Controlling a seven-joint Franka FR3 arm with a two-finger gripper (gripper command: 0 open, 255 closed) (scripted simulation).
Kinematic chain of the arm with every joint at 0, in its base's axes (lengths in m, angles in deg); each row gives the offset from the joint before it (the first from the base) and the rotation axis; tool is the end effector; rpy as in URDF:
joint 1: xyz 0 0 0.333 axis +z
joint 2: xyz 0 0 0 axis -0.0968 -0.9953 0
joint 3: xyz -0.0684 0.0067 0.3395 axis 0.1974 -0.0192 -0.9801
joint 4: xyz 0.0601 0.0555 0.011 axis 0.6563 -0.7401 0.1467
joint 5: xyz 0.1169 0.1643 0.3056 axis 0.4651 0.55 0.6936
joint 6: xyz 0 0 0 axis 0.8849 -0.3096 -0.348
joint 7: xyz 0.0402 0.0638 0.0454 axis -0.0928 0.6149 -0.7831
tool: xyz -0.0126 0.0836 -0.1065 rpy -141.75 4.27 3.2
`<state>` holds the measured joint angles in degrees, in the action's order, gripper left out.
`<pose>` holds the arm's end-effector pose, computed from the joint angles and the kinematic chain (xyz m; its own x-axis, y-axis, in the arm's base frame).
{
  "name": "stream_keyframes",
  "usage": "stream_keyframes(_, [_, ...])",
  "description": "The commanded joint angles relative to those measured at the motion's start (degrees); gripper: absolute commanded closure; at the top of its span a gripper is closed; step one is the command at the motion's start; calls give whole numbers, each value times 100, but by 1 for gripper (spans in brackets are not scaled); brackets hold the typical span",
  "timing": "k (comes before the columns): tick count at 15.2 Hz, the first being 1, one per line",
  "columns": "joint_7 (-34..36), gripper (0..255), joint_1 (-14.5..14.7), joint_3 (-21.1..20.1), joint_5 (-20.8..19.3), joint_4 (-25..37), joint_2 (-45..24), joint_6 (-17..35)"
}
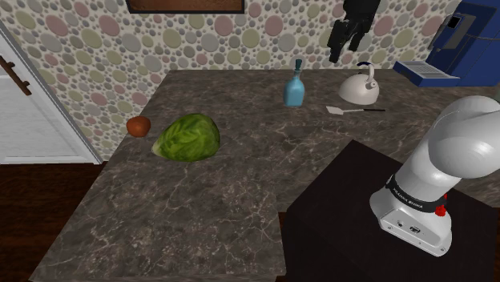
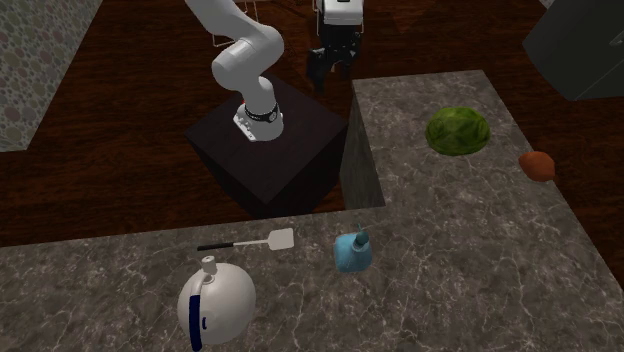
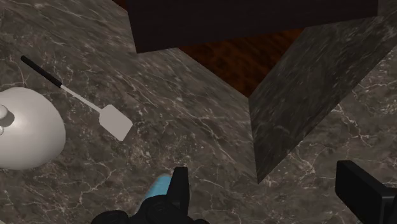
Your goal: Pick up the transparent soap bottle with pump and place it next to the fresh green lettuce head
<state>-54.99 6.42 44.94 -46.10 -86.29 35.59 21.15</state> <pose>0.2608 0.0089 0.5681 0.9931 -0.0744 0.0902 -0.0849 -0.9893 0.1189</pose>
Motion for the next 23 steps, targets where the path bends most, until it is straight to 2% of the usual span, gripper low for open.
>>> stream_keyframes(1, [0,0,0,0,0,0,0,0])
stream_keyframes(7, [-432,0,-204,459,-297,248,-1033,854])
stream_keyframes(13, [-856,0,-344,875,-438,769,-2195,1570])
stream_keyframes(23, [-1661,0,-516,1432,-212,2212,-4282,2322])
